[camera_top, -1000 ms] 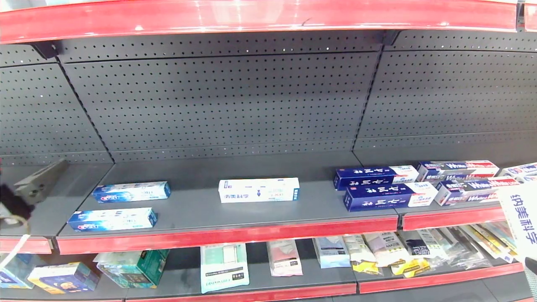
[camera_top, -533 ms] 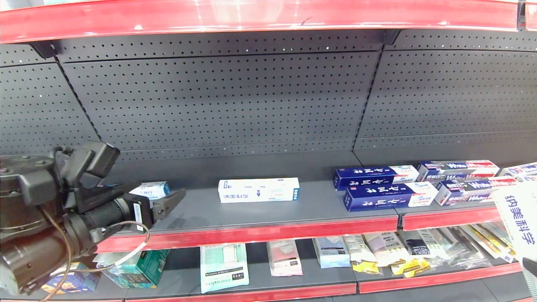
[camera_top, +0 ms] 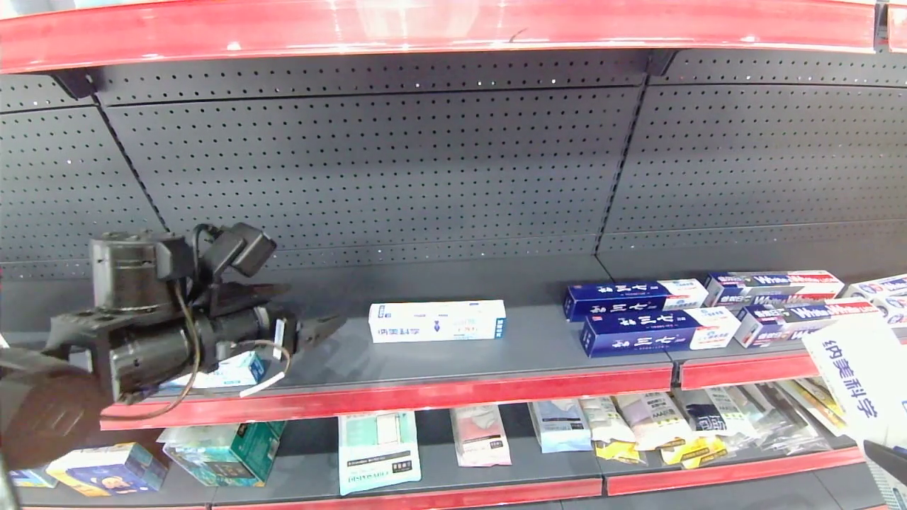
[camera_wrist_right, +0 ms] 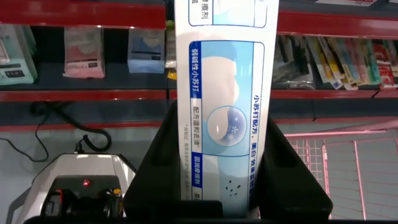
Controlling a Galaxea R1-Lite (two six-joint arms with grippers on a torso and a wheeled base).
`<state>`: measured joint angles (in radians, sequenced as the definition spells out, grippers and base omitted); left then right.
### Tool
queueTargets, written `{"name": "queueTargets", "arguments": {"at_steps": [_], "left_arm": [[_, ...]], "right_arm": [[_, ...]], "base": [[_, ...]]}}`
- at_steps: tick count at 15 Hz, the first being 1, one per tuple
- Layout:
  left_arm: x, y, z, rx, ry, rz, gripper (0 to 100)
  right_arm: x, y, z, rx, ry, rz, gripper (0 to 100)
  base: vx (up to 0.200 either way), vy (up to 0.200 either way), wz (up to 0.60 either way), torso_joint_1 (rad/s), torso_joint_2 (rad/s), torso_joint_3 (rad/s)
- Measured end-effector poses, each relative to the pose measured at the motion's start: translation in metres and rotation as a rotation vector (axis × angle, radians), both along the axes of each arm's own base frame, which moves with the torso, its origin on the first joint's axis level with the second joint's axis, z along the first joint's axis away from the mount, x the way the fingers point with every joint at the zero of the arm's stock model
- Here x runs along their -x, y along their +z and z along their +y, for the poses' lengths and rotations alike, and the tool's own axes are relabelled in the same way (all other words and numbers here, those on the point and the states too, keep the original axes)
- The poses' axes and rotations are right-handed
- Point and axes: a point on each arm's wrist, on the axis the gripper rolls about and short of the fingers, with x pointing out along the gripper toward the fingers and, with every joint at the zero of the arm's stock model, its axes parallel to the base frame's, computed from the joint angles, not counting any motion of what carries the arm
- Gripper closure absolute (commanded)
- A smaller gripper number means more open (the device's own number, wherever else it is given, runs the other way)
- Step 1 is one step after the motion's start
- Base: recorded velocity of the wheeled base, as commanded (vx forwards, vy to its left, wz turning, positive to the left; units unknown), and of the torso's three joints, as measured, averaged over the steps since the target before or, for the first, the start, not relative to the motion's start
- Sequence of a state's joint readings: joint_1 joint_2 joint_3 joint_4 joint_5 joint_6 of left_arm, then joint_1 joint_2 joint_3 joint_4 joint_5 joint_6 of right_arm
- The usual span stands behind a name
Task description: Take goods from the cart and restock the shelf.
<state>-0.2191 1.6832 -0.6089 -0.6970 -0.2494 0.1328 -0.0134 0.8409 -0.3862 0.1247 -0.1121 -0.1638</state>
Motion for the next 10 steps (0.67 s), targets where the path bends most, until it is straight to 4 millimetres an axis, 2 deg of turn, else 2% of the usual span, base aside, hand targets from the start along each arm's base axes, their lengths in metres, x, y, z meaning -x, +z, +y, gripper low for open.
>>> {"name": "queueTargets", "arguments": {"at_steps": [2,3,5,8,10], "left_arm": [[-0.036,0.006,-0.016,0.132,0.112,-0.031,0],[-0.050,0.005,-0.030,0.197,0.167,-0.032,0],[-0.065,-0.009,-0.053,0.228,0.185,-0.007,0],[-0.079,-0.029,-0.073,0.219,0.239,0.046,0],[-0.086,-0.033,-0.087,0.238,0.285,0.094,0]], "right_arm": [[-0.005,0.000,-0.001,0.026,0.002,0.018,100],[-0.008,0.002,-0.001,0.038,-0.011,0.018,100],[-0.010,0.002,-0.001,0.043,-0.021,0.030,100],[-0.009,-0.003,-0.002,0.047,-0.028,0.050,100],[-0.008,-0.005,-0.001,0.047,-0.025,0.057,100]], "base": [[0.000,0.000,0.00,0.000,0.00,0.000],[0.000,0.000,0.00,0.000,0.00,0.000],[0.000,0.000,0.00,0.000,0.00,0.000],[0.000,0.000,0.00,0.000,0.00,0.000],[0.000,0.000,0.00,0.000,0.00,0.000]]}}
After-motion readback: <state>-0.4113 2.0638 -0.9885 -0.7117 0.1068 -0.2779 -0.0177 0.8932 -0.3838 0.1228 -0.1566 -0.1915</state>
